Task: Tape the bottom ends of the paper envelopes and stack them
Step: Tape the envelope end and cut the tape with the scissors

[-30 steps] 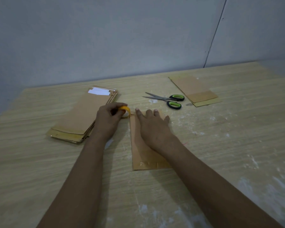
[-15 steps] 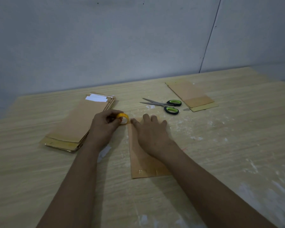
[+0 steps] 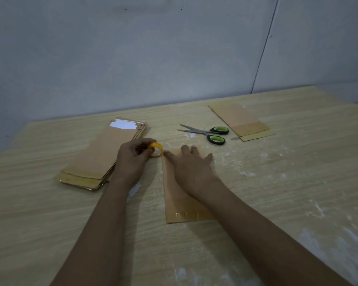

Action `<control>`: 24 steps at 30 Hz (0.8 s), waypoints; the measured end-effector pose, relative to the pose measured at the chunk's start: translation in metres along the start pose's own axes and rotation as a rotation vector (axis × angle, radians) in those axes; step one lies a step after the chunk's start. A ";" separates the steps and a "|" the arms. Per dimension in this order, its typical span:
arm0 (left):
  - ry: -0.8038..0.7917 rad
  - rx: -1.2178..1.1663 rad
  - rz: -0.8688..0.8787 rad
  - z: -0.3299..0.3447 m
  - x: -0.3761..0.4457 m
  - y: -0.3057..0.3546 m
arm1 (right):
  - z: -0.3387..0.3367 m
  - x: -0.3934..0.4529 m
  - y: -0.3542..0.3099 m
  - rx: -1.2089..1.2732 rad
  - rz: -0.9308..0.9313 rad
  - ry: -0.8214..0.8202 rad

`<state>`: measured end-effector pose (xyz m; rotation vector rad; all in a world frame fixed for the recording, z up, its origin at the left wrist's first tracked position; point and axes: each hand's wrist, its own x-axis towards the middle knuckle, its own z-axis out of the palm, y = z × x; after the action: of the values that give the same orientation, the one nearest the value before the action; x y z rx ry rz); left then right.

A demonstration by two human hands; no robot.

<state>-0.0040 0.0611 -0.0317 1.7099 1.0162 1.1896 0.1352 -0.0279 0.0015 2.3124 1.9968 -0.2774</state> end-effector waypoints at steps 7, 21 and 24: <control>0.066 0.011 -0.020 0.000 -0.004 -0.002 | 0.003 0.001 0.004 -0.007 -0.002 0.018; 0.058 0.036 -0.041 -0.002 -0.010 0.007 | 0.003 0.026 0.077 0.352 0.361 0.573; 0.062 0.038 -0.043 -0.003 -0.008 0.007 | 0.005 0.032 0.088 0.327 0.406 0.479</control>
<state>-0.0075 0.0518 -0.0274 1.6810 1.1147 1.2090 0.2256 -0.0107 -0.0144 3.1726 1.6716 -0.0179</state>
